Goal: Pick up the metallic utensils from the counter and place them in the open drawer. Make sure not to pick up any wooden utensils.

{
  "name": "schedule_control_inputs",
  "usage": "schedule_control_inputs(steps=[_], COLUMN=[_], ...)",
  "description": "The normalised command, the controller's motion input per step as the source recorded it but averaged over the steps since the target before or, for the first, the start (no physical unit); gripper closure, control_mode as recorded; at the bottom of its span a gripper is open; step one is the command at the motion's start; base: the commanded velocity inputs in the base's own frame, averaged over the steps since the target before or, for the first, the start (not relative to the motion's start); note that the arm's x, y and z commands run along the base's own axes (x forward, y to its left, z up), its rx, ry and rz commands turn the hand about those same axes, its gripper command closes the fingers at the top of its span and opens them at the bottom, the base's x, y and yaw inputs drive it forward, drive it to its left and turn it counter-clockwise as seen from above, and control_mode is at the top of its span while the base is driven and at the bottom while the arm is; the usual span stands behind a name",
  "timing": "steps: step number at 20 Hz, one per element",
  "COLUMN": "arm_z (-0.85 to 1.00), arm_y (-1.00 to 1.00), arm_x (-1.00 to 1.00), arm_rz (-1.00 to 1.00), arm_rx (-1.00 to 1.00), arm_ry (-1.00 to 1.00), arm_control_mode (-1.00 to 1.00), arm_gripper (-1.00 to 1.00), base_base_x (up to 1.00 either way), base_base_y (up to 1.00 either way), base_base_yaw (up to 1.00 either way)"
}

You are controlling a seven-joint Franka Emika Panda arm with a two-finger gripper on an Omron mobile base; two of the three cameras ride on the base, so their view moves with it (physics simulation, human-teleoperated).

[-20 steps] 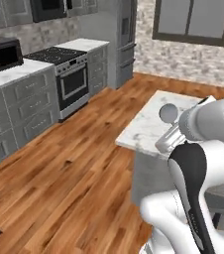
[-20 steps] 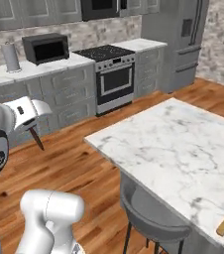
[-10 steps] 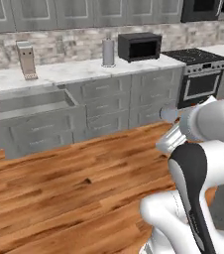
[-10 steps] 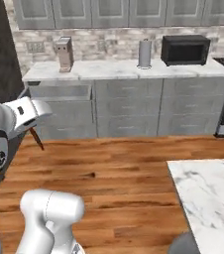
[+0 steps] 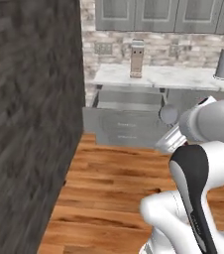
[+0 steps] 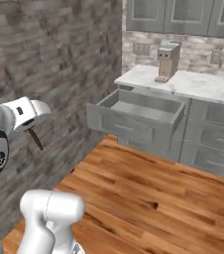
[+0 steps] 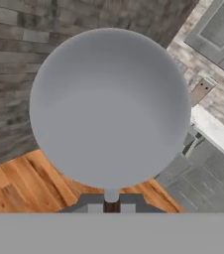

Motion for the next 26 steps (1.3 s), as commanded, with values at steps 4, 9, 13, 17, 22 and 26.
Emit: schedule_control_inputs(steps=[4,9,13,17,22,26], arm_z=[0.00,0.00,0.00,0.00,0.00,0.00], arm_y=[0.00,0.00,0.00,0.00,0.00,0.00], arm_x=[0.00,0.00,0.00,0.00,0.00,0.00], arm_rz=[0.00,0.00,0.00,0.00,0.00,0.00], arm_rx=[0.00,0.00,0.00,0.00,0.00,0.00], arm_ry=[0.00,0.00,0.00,0.00,0.00,0.00], arm_control_mode=[1.00,1.00,1.00,1.00,1.00,1.00], arm_gripper=[1.00,1.00,1.00,1.00,1.00,1.00], base_base_x=[0.42,0.62,0.77,0.72,0.03,0.08], base_base_y=[-0.99,-0.95,-0.79,-0.83,-1.00,-0.78], base_base_yaw=[0.42,0.35,0.40,0.35,0.22,0.21])
